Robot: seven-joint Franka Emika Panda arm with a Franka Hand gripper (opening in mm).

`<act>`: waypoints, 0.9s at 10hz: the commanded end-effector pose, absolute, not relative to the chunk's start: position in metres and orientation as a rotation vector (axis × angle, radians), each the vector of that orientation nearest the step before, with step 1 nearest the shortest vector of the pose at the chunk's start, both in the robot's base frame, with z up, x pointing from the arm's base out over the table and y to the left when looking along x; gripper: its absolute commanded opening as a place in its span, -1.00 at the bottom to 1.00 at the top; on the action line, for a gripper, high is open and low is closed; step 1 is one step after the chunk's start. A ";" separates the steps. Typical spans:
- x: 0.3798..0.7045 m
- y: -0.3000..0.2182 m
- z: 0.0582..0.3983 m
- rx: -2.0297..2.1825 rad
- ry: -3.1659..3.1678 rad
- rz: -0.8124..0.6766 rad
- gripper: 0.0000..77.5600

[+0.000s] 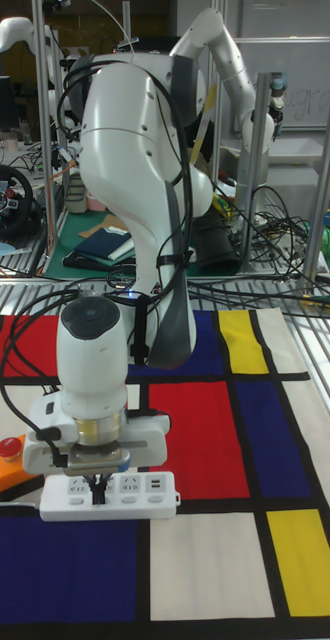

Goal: Turn on the power strip by pressing the button

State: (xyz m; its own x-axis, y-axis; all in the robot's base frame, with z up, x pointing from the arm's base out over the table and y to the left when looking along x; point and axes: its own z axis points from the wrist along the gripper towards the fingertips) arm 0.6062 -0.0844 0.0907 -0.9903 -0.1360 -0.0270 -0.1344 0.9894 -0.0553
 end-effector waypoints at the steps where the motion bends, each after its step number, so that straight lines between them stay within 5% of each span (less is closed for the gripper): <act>1: 0.606 -0.084 0.091 -0.210 3.098 -0.086 -1.00; 9: 0.606 -0.084 0.091 -0.205 3.095 -0.082 -1.00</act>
